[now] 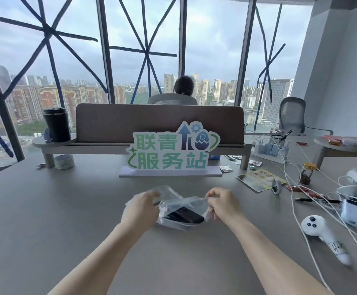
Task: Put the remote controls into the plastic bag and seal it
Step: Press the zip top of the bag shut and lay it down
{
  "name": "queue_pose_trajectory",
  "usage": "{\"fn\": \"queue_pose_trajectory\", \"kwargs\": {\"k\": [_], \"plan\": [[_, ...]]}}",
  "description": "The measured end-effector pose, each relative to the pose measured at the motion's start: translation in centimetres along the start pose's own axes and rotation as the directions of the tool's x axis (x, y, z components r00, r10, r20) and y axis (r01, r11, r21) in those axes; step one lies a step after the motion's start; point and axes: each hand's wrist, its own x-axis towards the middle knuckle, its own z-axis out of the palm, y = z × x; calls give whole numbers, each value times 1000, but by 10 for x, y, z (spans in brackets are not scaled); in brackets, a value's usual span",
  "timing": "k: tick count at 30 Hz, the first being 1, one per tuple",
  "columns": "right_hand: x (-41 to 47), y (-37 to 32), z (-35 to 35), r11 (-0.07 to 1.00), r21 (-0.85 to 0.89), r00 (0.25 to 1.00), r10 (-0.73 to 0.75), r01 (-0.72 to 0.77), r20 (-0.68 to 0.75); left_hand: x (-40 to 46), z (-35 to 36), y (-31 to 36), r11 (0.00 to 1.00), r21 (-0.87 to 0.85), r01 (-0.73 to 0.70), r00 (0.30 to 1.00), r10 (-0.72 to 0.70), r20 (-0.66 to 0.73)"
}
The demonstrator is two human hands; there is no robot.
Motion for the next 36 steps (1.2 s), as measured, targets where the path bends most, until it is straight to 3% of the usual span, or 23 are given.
{"fn": "queue_pose_trajectory", "kwargs": {"k": [2,4,8,16,21,26,28,30,32,34,36], "plan": [[-2,-37,-29,960,280,1000,6,2,-28,18,-38,20,963,-270,-20,995,-7,-99],[-5,-66,-48,877,479,998,-10,42,-70,31,-67,36,909,-402,-107,975,15,-224],[-15,-110,-74,817,555,986,-92,156,-142,37,-111,62,844,-490,-216,948,62,-312],[-22,-124,-93,903,363,962,-154,230,-225,24,-119,58,779,-600,-181,983,152,-98],[-27,-121,-100,950,212,947,-169,231,-273,20,-98,43,865,-456,-208,963,99,-251],[-35,-121,-107,967,135,937,-164,214,-308,9,-89,46,770,-620,-152,983,53,-174],[-40,-120,-112,982,-16,919,-184,190,-348,5,-87,53,718,-679,-149,985,48,-166],[-48,-122,-116,930,-335,877,-282,151,-389,3,-85,62,683,-713,-161,985,62,-164],[-55,-128,-113,828,-502,841,-443,250,-312,-1,-82,74,662,-730,-170,985,96,-143],[-61,-138,-104,750,-500,821,-557,434,-123,-3,-76,87,637,-751,-174,985,125,-122],[-61,-145,-93,712,-475,817,-576,517,26,-6,-73,97,615,-768,-178,983,152,-106]]}}
